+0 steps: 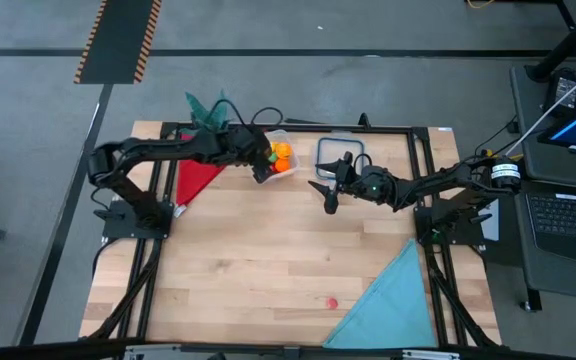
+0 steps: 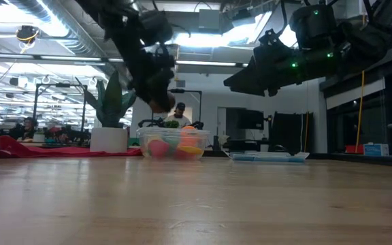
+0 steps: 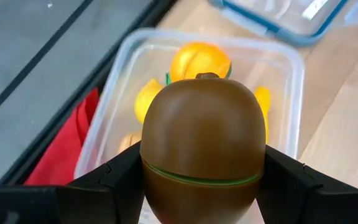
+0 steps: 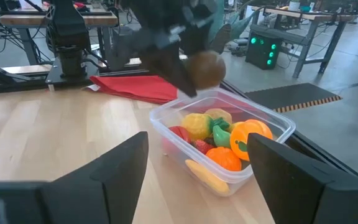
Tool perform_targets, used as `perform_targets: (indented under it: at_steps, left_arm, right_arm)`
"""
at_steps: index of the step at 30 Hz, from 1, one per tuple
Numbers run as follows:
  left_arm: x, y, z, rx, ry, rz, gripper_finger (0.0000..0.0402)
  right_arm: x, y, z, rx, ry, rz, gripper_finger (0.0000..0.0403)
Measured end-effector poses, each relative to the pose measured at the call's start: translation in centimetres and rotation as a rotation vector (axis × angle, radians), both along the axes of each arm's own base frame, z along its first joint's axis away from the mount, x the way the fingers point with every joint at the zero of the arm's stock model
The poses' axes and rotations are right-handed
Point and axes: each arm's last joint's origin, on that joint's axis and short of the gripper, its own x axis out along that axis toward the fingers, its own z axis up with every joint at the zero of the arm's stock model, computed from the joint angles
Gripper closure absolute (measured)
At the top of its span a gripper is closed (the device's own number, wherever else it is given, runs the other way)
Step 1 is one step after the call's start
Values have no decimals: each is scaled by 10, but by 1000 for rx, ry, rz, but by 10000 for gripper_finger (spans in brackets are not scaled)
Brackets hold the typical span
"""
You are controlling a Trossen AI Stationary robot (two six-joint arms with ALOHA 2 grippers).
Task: Pick and placing Produce into tupperware
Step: Put the kiwi into the transparent bin
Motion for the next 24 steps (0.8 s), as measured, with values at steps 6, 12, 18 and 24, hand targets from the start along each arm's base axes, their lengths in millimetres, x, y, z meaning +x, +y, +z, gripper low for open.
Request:
perform_targets:
  at_steps: [6, 12, 18, 24]
  left_arm:
    - [5, 7, -17, -51, 35, -15, 169]
    - [9, 11, -29, -83, 58, -47, 169]
    - [12, 10, -34, -155, 28, -104, 158]
    - [13, 11, -36, -153, 26, -102, 145]
  right_arm:
    - [0, 0, -1, 1, 7, 0, 128]
    - [0, 0, -2, 3, 20, 0, 128]
    - [0, 0, -2, 4, 23, 0, 128]
    - [0, 0, -2, 5, 25, 0, 128]
